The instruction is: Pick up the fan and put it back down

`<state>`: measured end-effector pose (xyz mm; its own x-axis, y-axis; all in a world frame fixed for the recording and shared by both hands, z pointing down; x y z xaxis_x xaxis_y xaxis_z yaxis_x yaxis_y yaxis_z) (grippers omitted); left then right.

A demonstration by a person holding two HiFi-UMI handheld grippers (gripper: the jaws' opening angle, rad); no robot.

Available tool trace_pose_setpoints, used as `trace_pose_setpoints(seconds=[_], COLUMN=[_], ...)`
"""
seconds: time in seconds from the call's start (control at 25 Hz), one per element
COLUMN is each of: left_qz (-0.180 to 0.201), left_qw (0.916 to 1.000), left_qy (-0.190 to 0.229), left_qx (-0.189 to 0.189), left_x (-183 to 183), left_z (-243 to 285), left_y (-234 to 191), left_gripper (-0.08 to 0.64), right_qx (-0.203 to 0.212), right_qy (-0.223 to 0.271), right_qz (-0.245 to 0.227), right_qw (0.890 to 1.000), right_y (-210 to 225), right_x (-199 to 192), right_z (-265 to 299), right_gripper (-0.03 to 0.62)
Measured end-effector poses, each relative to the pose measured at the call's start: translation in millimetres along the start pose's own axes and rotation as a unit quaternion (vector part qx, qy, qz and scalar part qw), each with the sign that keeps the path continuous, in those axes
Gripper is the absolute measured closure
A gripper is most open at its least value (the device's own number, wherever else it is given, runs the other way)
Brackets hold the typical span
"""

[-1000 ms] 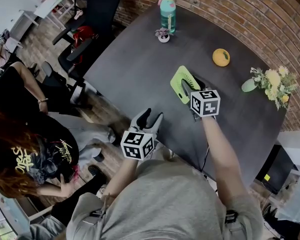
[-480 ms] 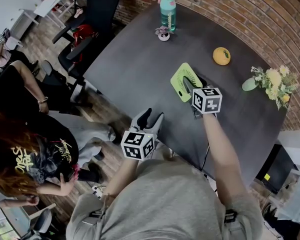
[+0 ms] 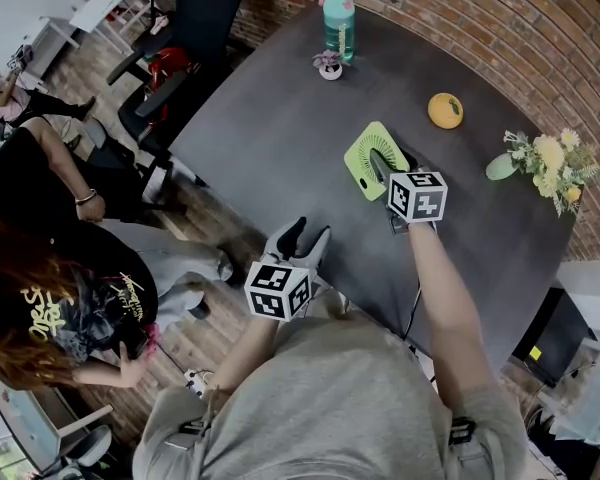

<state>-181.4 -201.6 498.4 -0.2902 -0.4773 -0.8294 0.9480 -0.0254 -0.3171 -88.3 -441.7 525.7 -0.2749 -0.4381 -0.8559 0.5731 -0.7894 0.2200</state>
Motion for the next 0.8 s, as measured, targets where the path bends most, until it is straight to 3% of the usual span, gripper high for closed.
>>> trace_pose_setpoints(seconds=[0.8], left_qz=[0.005], left_qw=[1.0], left_qy=[-0.002], left_qx=[0.0], left_x=[-4], left_z=[-14], left_y=[0], left_gripper=[0.357], right_qx=[-0.014], right_qy=[0.001], right_qz=[0.005], right_qw=[1.0], right_y=[6], right_x=[0], right_z=[1], right_gripper=[0.383])
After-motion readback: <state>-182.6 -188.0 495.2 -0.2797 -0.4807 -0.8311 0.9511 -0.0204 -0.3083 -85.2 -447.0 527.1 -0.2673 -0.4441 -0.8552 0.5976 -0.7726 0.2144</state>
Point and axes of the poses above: the fingertips, and each gripper's own axes: z forward along the fingers, y to its right, x out of its top, the point moved 6 cm from there along -z, backward along the fingers, and after that the axes turned 3 degrees about -y, right-handed, at the moved point
